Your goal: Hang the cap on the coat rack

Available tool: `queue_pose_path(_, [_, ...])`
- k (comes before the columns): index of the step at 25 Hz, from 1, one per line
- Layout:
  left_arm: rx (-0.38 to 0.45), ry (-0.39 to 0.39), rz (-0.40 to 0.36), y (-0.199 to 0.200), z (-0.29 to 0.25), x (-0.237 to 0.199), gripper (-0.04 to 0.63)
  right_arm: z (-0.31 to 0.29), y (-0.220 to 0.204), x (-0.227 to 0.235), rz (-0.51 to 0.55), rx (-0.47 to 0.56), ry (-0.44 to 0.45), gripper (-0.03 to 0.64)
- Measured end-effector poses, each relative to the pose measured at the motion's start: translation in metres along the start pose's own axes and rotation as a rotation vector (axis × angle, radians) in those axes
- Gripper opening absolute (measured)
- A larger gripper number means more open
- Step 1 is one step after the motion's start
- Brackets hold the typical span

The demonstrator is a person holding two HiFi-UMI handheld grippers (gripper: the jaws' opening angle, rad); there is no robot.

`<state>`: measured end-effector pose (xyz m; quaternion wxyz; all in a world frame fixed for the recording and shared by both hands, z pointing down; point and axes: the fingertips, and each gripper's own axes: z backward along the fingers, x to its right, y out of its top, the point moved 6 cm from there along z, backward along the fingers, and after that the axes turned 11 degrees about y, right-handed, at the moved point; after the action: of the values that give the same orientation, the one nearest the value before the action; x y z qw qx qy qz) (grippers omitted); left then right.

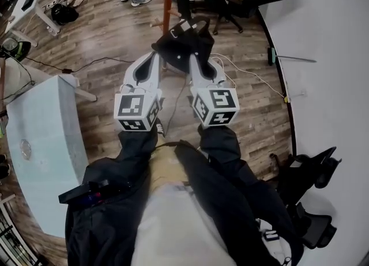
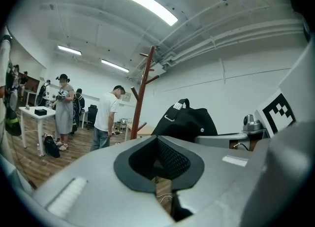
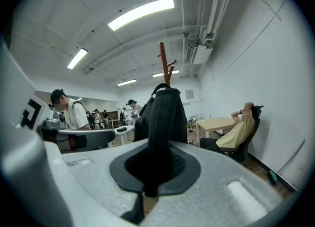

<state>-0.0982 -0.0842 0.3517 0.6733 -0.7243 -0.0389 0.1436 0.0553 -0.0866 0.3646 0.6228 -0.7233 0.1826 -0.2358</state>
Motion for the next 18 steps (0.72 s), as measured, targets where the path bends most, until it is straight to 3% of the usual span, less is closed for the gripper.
queue_pose_path(10, [-0.073, -0.027, 0.047, -0.007, -0.087, -0.076, -0.002, -0.101, -0.007, 0.031, -0.017, -0.099, -0.067, 0.006])
queue_pose_path(18, [-0.105, -0.002, 0.055, -0.020, -0.117, -0.078, -0.002, -0.123, -0.022, 0.055, -0.024, -0.162, -0.038, 0.006])
